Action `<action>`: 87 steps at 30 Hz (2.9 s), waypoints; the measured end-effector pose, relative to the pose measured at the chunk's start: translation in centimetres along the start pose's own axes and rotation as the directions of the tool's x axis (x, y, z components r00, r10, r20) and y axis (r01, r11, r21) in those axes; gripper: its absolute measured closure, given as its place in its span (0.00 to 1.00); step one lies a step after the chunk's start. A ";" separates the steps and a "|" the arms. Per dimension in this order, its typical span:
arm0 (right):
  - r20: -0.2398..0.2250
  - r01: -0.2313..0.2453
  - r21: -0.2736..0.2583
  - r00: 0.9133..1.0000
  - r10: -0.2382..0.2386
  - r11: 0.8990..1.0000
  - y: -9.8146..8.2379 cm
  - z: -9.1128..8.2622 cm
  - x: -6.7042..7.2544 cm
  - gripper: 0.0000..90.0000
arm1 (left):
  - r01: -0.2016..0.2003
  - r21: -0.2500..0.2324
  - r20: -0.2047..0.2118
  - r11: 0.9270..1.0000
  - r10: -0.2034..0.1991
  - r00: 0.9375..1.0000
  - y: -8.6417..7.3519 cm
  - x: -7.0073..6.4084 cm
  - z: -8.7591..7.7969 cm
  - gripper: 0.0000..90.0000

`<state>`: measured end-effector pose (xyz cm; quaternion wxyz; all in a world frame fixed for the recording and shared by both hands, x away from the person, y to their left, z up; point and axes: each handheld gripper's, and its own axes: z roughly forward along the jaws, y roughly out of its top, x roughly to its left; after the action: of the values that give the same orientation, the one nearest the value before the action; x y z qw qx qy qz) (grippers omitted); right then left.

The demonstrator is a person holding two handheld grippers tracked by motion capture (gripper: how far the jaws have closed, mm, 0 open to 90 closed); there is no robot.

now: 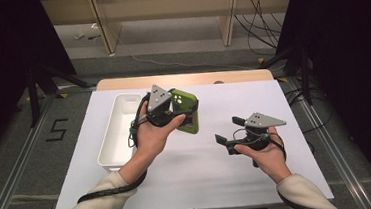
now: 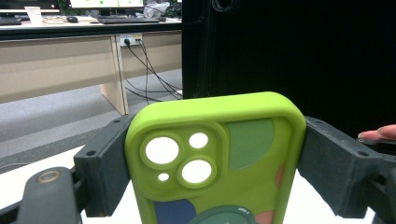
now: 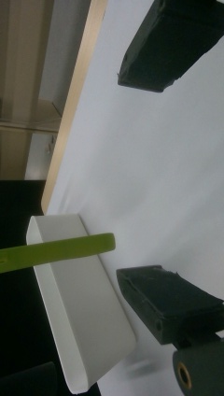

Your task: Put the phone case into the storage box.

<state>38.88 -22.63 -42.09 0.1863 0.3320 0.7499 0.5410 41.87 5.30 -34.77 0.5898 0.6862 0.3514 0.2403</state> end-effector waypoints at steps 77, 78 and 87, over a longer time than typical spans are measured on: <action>0.073 -0.044 -0.038 0.996 0.047 0.998 -1.5 -4.5 -2.1 0.09 | 0.016 -0.026 -0.076 1.000 -0.018 0.997 2.0 3.5 -3.2 0.18; 0.074 -0.043 -0.038 0.996 0.046 0.998 -1.5 -4.6 -2.1 0.09 | 0.020 -0.027 -0.078 0.999 -0.022 0.997 2.0 3.6 -3.2 0.18; 0.073 -0.044 -0.037 0.996 0.047 0.998 -1.6 -4.8 -2.2 0.09 | 0.020 -0.031 -0.093 0.999 -0.022 0.995 2.0 4.2 -3.7 0.18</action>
<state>36.92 -27.78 -42.14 0.2074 0.3655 0.7251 0.5455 42.18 10.78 -32.47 0.5853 0.6617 0.3822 0.2712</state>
